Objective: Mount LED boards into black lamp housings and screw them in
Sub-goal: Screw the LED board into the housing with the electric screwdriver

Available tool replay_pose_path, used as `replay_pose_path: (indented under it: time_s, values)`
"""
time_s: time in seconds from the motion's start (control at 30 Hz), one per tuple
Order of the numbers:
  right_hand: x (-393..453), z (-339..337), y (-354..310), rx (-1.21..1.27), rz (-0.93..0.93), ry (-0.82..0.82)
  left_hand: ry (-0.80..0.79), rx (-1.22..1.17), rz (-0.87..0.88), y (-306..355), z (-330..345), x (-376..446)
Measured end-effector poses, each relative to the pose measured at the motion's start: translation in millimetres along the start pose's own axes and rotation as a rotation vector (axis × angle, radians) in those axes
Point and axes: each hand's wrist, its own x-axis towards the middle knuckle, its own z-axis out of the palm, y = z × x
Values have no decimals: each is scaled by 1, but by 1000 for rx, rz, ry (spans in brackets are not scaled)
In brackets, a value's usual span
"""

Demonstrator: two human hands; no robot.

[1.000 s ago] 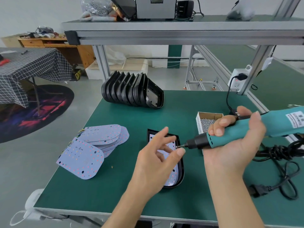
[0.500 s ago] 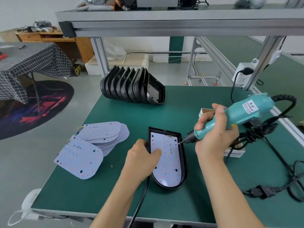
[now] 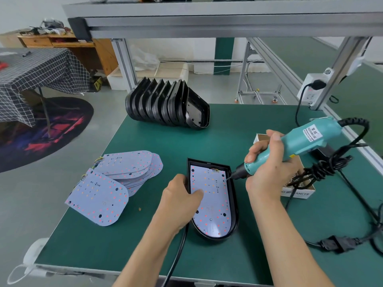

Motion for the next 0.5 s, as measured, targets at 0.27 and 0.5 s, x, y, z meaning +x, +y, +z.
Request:
replay_pose_path:
  time_s: [0.27, 0.5]
  values:
    - [-1, 0, 2, -7, 10, -16, -9, -33, 13, -2, 1, 1]
    - [-2, 2, 3, -37, 2, -18, -8, -48, 17, -2, 1, 1]
